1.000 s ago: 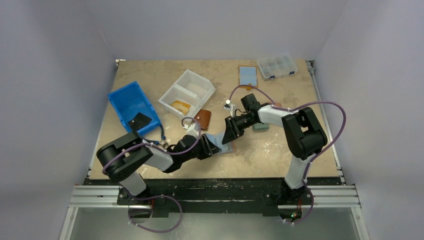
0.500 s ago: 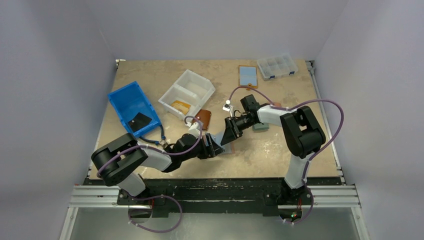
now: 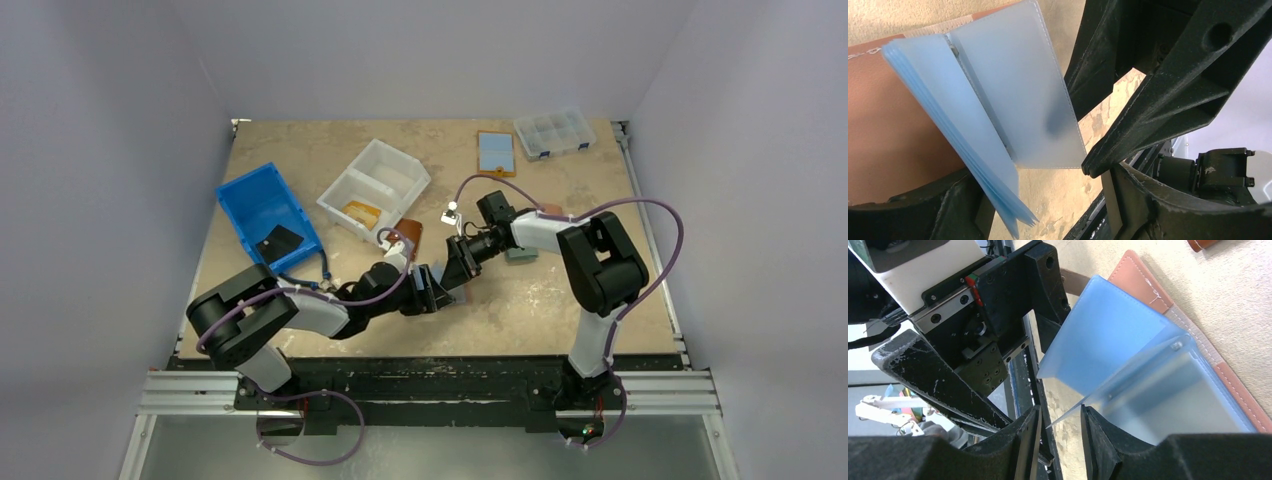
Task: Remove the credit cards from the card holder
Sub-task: Remove the credit card from the card holder.
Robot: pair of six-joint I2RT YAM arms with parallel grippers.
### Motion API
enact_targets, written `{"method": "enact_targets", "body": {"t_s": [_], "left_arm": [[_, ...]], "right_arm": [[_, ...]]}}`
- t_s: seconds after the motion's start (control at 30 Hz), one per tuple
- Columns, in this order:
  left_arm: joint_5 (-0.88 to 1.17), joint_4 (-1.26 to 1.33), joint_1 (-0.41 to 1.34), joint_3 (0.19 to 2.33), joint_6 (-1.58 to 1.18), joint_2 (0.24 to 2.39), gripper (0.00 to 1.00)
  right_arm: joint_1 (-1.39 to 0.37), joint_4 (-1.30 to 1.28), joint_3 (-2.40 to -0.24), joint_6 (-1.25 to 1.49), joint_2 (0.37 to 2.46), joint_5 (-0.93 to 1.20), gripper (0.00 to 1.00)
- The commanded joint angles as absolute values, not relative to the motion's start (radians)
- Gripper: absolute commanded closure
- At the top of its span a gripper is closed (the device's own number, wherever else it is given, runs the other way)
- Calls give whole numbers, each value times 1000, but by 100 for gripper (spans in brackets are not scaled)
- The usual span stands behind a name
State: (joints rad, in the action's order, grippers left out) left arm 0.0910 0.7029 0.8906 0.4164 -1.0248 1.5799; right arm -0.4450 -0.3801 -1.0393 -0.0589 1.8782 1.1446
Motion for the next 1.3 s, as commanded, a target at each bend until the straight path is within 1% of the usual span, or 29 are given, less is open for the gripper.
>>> {"method": "enact_targets", "body": {"t_s": [0.0,0.17,0.23,0.37,0.57,0.97,1.27], "left_arm": [[53,646,892,459,-1012,1605,30],[25,633,892,458,-1036,1617,50],[13,625,893,455,-1045,1618,55],[3,625,890,443,-1056,1613,60],[3,634,889,422,-1064,1606,61],[3,644,883,395,-1083,1605,61],[-31,605,884,402,-1088,1586,61]], "right_arm": [[-453,-380,-1057,-55,1882,1195,57],[-453,-416,-1076,-90,1886,1191,57],[-453,-441,-1089,-118,1887,1187,57],[-453,-448,-1092,-133,1880,1168,57],[-435,-464,-1105,-160,1845,1110,56],[-387,-435,-1088,-192,1781,882,56],[-380,-425,-1081,-182,1787,777,56]]}}
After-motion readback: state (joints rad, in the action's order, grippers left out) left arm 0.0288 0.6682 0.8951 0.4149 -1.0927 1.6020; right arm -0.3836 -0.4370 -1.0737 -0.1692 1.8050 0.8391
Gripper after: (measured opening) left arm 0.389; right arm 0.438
